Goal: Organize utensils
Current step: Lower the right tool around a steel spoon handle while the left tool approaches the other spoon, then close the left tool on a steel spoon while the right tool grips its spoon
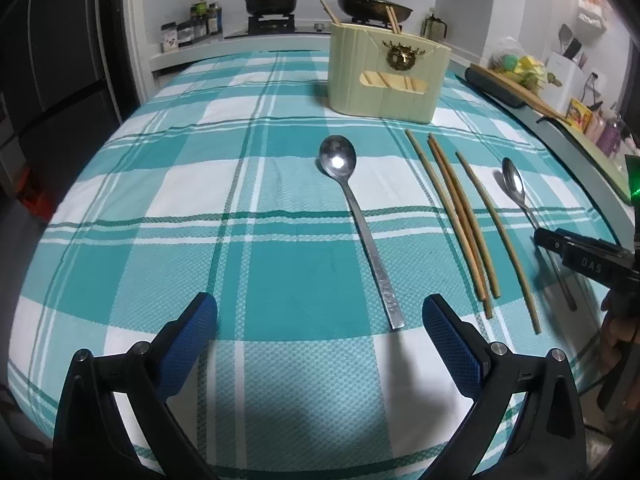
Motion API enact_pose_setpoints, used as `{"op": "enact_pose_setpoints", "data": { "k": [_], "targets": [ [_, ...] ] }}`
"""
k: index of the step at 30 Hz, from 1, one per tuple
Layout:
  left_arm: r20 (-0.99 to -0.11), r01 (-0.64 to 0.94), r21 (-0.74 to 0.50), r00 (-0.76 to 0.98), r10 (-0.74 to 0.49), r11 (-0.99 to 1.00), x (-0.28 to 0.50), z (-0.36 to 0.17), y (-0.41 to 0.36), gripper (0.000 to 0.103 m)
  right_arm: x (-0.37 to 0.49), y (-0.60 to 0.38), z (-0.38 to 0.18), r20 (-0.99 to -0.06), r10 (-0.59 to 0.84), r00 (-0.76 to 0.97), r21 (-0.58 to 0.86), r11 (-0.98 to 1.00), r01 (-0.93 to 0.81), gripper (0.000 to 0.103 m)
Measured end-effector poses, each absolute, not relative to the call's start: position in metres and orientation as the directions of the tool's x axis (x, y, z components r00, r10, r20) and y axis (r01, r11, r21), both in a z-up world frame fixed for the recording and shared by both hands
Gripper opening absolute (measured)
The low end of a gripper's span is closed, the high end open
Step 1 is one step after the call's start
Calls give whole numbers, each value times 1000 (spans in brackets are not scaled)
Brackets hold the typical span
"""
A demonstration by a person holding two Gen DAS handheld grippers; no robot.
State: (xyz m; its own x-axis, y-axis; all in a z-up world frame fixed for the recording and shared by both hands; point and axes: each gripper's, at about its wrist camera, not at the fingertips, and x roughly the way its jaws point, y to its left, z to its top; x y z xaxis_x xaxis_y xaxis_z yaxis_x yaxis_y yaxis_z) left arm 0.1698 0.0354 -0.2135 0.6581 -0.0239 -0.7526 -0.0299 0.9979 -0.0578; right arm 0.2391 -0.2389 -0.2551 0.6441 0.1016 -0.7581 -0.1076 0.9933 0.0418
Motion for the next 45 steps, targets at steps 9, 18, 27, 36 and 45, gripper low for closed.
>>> {"op": "enact_pose_setpoints", "data": {
  "k": [9, 18, 27, 36, 45],
  "targets": [
    [-780, -4, -119, 619, -91, 993, 206, -207, 44, 102, 246, -238, -255, -774, 93, 626, 13, 991, -132, 46],
    [-809, -14, -91, 584, -65, 996, 268, -213, 41, 102, 273, -236, -254, -785, 111, 609, 12, 986, -163, 50],
    [-848, -59, -73, 530, -31, 996, 312, -236, 31, 101, 312, -223, -254, -792, 112, 600, -15, 979, -203, 57],
    [-806, -20, -35, 592, -16, 999, 324, -229, 24, 37, 336, -215, -253, -779, 105, 619, -34, 977, -208, 42],
    [-750, 9, -148, 651, -118, 989, 311, -204, 39, 36, 318, -227, -231, -706, 171, 688, 38, 978, -204, 42]
  ]
}}
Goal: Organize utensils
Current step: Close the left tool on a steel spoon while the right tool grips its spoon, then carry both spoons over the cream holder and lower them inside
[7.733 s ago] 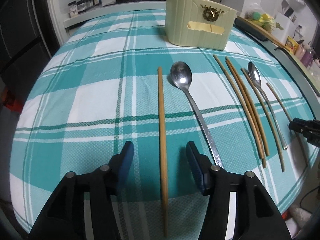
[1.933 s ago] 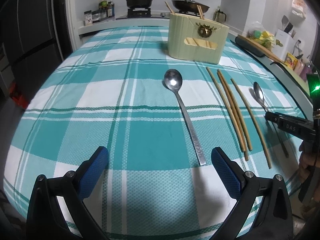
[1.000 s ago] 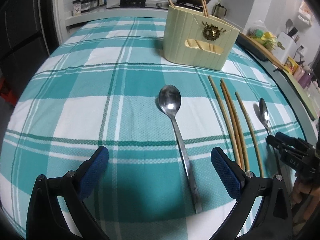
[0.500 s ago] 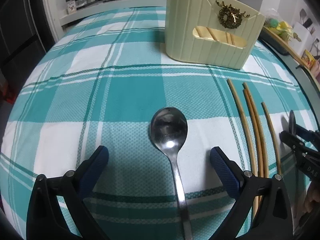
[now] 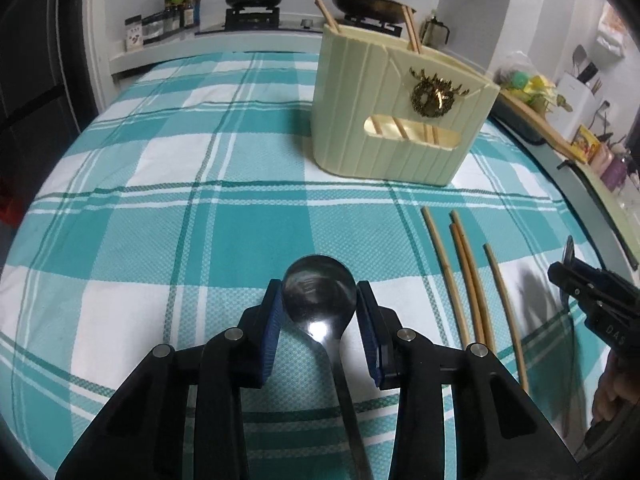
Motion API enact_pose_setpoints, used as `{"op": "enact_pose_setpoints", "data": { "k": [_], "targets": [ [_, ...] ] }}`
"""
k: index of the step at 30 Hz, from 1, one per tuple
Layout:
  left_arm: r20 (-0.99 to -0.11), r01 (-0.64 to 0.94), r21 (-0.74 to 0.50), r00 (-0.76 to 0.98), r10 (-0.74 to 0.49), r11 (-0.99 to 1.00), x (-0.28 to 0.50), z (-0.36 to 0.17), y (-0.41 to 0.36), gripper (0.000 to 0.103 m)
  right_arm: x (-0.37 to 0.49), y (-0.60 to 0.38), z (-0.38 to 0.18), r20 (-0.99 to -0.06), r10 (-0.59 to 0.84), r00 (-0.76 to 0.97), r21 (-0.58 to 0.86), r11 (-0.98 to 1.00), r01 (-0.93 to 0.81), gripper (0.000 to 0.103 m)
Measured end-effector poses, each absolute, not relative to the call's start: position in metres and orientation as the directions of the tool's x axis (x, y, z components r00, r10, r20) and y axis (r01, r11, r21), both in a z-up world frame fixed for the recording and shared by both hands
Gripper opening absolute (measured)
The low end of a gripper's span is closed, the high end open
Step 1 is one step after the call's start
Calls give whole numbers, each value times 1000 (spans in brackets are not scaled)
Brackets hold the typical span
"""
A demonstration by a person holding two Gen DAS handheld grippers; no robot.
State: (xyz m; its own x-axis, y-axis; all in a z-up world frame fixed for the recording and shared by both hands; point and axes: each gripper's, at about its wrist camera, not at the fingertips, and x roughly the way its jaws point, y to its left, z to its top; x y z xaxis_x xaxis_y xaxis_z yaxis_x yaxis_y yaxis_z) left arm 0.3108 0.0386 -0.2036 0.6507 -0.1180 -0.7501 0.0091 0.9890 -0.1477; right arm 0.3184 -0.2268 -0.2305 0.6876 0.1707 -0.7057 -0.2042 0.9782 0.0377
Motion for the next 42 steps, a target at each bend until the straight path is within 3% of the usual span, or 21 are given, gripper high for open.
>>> {"op": "enact_pose_setpoints", "data": {
  "k": [19, 42],
  "targets": [
    [-539, 91, -201, 821, -187, 975, 240, -115, 45, 36, 244, -226, -145, -505, 241, 828, 25, 964, -265, 42],
    [-470, 131, -211, 856, -218, 969, 240, -66, 57, 36, 255, -233, -108, -449, 255, 856, 26, 962, -273, 41]
  ]
}}
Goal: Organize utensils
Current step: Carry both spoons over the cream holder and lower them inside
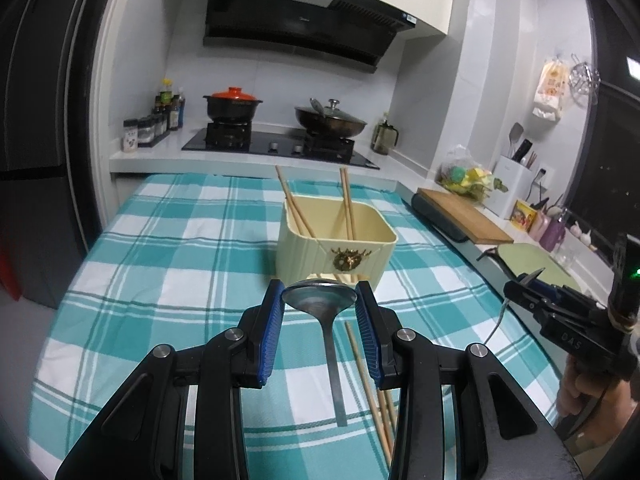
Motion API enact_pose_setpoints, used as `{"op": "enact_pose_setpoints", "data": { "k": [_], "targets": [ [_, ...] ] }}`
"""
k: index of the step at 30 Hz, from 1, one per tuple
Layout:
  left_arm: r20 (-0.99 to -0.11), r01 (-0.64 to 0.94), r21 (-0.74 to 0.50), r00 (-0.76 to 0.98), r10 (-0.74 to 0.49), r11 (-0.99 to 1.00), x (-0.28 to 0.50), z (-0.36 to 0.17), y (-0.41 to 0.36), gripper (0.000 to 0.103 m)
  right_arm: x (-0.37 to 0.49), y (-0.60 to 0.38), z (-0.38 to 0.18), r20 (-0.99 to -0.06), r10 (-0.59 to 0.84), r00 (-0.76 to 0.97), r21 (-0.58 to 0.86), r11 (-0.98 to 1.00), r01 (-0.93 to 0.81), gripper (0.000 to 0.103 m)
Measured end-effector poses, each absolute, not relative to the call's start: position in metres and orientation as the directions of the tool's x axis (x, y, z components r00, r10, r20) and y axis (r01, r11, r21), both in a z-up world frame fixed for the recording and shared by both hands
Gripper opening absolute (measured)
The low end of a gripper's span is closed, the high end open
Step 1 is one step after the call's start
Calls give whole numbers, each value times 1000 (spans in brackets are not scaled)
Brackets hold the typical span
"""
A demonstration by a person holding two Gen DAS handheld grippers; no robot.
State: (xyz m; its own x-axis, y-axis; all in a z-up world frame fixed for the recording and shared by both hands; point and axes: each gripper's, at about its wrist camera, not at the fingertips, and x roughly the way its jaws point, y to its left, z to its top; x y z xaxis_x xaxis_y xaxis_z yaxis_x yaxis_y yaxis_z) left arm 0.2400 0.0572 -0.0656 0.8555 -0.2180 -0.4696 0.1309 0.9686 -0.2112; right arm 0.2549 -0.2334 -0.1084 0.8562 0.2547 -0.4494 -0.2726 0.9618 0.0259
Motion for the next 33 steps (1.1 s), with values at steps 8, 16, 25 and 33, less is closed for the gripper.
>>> {"op": "enact_pose_setpoints", "data": {
  "k": [8, 16, 25, 33],
  "targets": [
    [-458, 163, -203, 856, -240, 966, 264, -34, 65, 36, 271, -227, -81, -432, 287, 855, 24, 952, -307, 41],
    [-404, 181, -202, 880, -250, 963, 304, 21, 71, 36, 309, -217, -18, -382, 343, 858, 61, 936, -347, 41],
    [-376, 162, -155, 903, -210, 975, 380, 57, 58, 36, 379, -187, 40, -332, 347, 877, 23, 932, -360, 41],
    [-446, 124, -149, 877, -178, 981, 444, 19, 45, 36, 440, -164, 18, -358, 367, 859, 43, 925, -377, 41]
  ]
}}
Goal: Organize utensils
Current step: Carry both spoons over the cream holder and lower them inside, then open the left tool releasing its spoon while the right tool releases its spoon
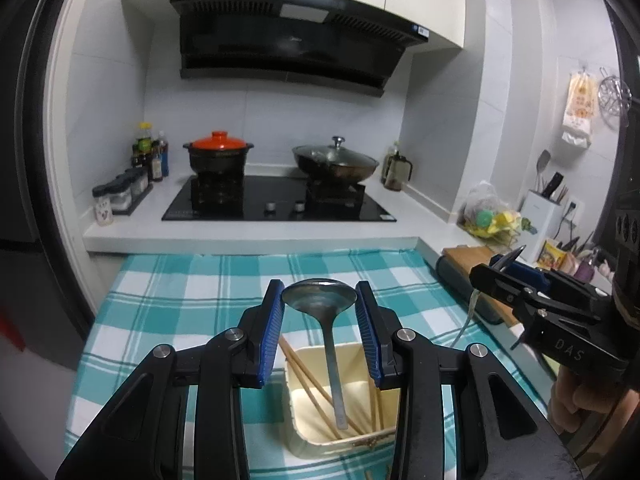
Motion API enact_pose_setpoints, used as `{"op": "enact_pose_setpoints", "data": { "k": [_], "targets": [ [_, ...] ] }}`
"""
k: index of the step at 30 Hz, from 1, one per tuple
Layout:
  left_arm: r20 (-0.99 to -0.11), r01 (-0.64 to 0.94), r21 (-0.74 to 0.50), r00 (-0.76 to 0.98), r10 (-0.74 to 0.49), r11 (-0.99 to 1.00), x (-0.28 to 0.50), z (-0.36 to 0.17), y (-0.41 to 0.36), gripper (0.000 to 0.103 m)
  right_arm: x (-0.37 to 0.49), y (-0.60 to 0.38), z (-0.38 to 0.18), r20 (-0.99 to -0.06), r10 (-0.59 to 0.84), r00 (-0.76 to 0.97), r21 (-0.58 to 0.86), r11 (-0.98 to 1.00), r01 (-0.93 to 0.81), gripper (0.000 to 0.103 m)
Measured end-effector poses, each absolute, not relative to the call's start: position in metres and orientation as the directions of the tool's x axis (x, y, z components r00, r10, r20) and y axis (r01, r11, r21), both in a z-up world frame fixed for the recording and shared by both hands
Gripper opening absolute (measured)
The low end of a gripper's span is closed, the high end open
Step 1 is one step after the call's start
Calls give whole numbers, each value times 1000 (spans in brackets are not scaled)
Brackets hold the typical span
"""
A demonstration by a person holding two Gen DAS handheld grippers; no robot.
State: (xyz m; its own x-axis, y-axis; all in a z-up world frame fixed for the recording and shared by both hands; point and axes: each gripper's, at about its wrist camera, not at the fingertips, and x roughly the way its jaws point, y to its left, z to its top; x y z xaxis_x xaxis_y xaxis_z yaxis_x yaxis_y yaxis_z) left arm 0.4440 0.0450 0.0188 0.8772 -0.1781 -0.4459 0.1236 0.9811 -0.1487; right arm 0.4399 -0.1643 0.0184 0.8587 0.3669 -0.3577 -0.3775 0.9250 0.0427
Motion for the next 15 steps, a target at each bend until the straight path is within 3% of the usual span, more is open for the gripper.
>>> {"op": "enact_pose_setpoints", "data": {
  "k": [13, 15],
  "targets": [
    [-646, 68, -143, 749, -145, 987, 511, -76, 29, 37, 515, -139, -85, -613, 364, 701, 89, 914, -397, 42],
    [-657, 52, -148, 741, -137, 988, 515, -76, 30, 46, 523, -136, -91, -633, 366, 682, 98, 912, -399, 42]
  ]
}}
